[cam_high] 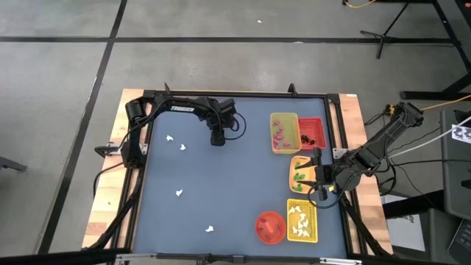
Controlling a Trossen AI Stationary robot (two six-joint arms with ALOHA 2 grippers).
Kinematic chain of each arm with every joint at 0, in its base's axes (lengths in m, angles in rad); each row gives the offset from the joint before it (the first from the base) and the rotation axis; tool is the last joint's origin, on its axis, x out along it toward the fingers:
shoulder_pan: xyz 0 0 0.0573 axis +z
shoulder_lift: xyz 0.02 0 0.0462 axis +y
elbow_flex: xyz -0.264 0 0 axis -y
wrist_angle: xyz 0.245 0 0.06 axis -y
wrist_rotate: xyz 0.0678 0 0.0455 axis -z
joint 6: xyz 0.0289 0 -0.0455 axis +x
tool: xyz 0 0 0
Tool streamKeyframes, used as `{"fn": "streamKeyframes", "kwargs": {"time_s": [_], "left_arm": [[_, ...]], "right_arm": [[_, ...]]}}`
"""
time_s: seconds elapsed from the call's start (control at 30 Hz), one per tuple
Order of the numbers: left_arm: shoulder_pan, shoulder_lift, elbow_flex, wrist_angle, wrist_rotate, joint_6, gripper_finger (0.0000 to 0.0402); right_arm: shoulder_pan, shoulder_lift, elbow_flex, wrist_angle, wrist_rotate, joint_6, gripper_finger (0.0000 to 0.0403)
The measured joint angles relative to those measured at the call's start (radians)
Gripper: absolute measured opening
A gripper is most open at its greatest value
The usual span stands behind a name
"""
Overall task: Sort Halloween decoration
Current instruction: Put the white ghost toy into the yellow box
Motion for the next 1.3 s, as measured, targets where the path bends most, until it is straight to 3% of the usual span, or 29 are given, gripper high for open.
{"fn": "streamKeyframes", "kwargs": {"time_s": [0.3,0.87,1.13,1.3], "left_arm": [[0.0,0.002,0.0,-0.002,-0.004,-0.001,0.0057],[-0.044,-0.016,0.068,-0.017,-0.02,-0.107,0.0056],[-0.112,-0.02,0.157,0.004,0.068,-0.23,0.0056],[-0.195,-0.021,0.163,0.189,0.18,-0.373,0.0056]], "right_arm": [[0.0,0.0,0.0,-0.001,0.0,-0.007,0.0225],[0.0,0.0,0.0,-0.002,0.0,-0.009,0.0225],[0.0,0.0,0.0,-0.002,0.0,-0.01,0.0225],[0.0,0.0,0.0,-0.002,0.0,-0.01,0.0225]]}}
